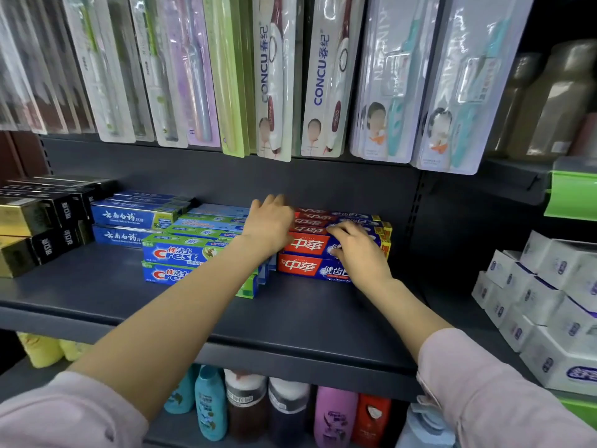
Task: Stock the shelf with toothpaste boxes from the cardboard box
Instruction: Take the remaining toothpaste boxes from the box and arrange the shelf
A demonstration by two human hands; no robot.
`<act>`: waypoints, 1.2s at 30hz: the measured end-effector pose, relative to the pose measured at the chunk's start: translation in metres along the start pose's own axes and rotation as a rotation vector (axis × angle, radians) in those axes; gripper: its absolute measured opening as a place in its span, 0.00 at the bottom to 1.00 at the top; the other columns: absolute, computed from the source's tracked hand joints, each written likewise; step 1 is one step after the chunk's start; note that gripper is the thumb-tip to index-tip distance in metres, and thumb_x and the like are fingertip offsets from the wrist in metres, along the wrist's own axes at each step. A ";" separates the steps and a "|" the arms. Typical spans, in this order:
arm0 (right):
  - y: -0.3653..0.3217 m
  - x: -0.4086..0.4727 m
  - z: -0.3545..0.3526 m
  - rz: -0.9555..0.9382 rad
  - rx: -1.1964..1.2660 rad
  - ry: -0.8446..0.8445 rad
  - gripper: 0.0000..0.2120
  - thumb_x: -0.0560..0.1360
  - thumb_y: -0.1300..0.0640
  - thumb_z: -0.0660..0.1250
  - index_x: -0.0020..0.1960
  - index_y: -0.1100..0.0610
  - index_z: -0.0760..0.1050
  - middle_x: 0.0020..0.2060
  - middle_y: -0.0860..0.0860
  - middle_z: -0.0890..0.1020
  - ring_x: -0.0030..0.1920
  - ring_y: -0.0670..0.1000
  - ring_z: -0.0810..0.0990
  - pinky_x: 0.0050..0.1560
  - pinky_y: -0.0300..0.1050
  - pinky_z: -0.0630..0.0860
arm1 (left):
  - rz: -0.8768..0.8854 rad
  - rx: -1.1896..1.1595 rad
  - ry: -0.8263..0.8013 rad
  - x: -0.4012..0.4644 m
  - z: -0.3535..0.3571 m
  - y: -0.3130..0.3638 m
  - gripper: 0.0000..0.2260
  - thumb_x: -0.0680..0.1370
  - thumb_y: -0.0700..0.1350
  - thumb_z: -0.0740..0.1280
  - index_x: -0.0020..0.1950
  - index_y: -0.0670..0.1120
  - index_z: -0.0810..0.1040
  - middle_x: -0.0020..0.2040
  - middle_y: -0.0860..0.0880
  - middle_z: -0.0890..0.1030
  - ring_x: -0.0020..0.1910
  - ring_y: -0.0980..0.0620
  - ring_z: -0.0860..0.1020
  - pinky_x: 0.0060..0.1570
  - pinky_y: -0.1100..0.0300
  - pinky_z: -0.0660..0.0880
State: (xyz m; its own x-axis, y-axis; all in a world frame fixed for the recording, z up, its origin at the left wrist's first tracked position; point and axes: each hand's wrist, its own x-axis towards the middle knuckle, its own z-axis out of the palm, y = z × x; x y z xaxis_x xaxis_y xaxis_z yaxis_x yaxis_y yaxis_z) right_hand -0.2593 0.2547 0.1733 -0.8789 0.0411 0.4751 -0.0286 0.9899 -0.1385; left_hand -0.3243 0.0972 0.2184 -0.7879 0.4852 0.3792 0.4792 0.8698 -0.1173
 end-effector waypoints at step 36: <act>0.045 -0.002 -0.001 0.395 0.397 -0.043 0.49 0.61 0.40 0.77 0.74 0.54 0.60 0.67 0.55 0.72 0.65 0.55 0.73 0.63 0.52 0.74 | 0.003 -0.091 -0.187 0.016 0.037 0.025 0.47 0.66 0.55 0.77 0.77 0.51 0.53 0.74 0.42 0.60 0.73 0.40 0.58 0.70 0.45 0.61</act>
State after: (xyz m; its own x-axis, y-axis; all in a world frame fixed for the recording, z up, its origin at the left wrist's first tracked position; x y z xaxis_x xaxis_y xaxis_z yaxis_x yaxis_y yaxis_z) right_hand -0.2584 0.2997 0.1674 -0.8777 0.3845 0.2861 0.1368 0.7731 -0.6193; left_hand -0.3392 0.1300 0.1877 -0.8404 0.5034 0.2008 0.5081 0.8607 -0.0312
